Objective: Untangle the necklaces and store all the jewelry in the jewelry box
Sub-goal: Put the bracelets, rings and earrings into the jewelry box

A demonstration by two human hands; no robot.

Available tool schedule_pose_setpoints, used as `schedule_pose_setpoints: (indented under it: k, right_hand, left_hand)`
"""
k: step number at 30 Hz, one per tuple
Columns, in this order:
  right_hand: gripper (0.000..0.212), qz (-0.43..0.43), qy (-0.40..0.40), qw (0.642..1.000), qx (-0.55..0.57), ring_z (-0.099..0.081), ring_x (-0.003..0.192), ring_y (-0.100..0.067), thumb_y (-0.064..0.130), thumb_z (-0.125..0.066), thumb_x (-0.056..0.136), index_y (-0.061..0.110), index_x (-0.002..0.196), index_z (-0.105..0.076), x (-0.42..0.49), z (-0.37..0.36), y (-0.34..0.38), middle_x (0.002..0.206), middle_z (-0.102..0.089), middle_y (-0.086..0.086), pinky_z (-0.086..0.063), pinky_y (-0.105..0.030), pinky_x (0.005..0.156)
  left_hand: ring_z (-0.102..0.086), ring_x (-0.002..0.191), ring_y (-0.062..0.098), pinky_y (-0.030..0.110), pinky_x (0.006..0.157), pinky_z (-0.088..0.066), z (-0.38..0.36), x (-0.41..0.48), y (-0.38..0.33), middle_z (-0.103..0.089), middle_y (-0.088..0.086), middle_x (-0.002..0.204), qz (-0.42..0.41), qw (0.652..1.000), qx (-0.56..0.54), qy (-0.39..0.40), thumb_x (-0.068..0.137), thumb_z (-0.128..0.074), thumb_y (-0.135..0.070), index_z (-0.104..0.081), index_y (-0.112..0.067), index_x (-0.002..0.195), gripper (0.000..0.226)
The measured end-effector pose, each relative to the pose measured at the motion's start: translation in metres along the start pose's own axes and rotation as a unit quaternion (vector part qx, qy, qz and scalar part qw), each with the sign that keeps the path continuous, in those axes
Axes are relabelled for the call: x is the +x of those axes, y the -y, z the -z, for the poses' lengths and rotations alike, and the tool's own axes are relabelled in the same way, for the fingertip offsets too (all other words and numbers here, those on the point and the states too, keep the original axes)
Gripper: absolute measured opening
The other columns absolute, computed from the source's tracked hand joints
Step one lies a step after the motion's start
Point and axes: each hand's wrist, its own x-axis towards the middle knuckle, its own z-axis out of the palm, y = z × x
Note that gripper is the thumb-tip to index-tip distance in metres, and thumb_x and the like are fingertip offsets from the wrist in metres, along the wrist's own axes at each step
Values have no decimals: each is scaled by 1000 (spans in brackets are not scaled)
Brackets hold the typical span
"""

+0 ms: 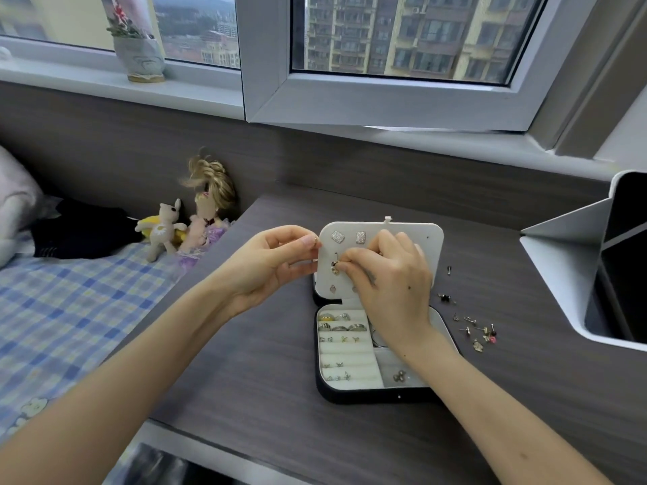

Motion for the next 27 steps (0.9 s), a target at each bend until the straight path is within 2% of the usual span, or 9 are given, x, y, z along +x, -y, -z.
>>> schedule_pose_setpoints:
  k: [8, 12, 14, 16, 19, 21, 23, 25, 27]
  right_hand:
    - [21, 5, -14, 1000, 5, -41, 64, -18, 36, -60, 80, 21, 69, -72, 2, -1, 1, 63, -46, 4, -31, -30, 58]
    - [18, 8, -39, 999, -27, -47, 64, -22, 33, -71, 74, 18, 67, -65, 5, 2, 6, 65, -50, 2, -30, -31, 59]
    - [27, 13, -56, 996, -66, -48, 68, -25, 36, -75, 69, 15, 74, -59, 7, 6, 7, 72, -53, -1, -27, -34, 62]
    - [43, 24, -65, 993, -100, -46, 81, -24, 43, -75, 67, 14, 91, -54, 8, 11, 7, 86, -57, -5, -27, -36, 72]
    - [57, 62, -46, 990, -115, -48, 95, -23, 50, -73, 69, 14, 109, -56, 10, 21, 2, 103, -60, -6, -28, -39, 87]
    - [43, 83, -26, 992, -88, -54, 84, -23, 50, -74, 70, 15, 93, -64, 10, 24, -3, 89, -64, 1, -29, -37, 85]
    - [35, 93, -20, 994, -62, -55, 69, -22, 48, -75, 72, 15, 75, -63, 7, 25, -6, 73, -63, 5, -30, -35, 80]
    - [34, 103, -24, 993, -51, -54, 64, -21, 46, -75, 74, 14, 72, -62, 0, 25, -6, 68, -61, 5, -30, -35, 77]
    - [31, 111, -34, 992, -44, -54, 63, -20, 44, -74, 77, 14, 76, -66, -6, 28, -5, 68, -61, 5, -31, -35, 76]
  left_hand:
    - [-66, 89, 19, 29, 81, -56, -2, -1, 1, -67, 13, 95, 4, 1000, -7, 0, 80, -58, -15, -63, -1, 90, 18]
    - [-66, 92, 21, 29, 81, -55, 0, -2, 1, -67, 14, 96, 2, 1000, -7, 6, 81, -58, -14, -65, -2, 88, 16]
    - [-65, 95, 23, 30, 82, -54, 1, -3, 0, -67, 16, 100, 4, 1000, -8, 18, 82, -59, -12, -69, -4, 84, 13]
    - [-64, 97, 24, 30, 84, -54, 2, -4, -1, -67, 17, 104, 4, 999, -1, 38, 86, -61, -10, -73, -8, 78, 14]
    - [-65, 96, 23, 29, 83, -53, 6, -4, -4, -68, 14, 100, 13, 997, 12, 80, 83, -59, -7, -73, -9, 73, 17]
    - [-65, 94, 21, 29, 82, -53, 8, -4, -6, -70, 10, 94, 25, 994, 21, 106, 84, -65, -6, -72, -10, 72, 14]
    - [-66, 89, 19, 29, 81, -53, 9, -2, -8, -70, 8, 87, 36, 992, 26, 120, 80, -67, -10, -71, -8, 74, 8]
    - [-66, 85, 18, 26, 78, -54, 10, 1, -8, -69, 8, 84, 44, 990, 69, 118, 81, -65, -8, -68, -4, 80, 5]
    - [-65, 85, 17, 23, 77, -53, 9, 7, -7, -69, 7, 87, 48, 978, 163, 117, 81, -63, -11, -65, -1, 86, 11]
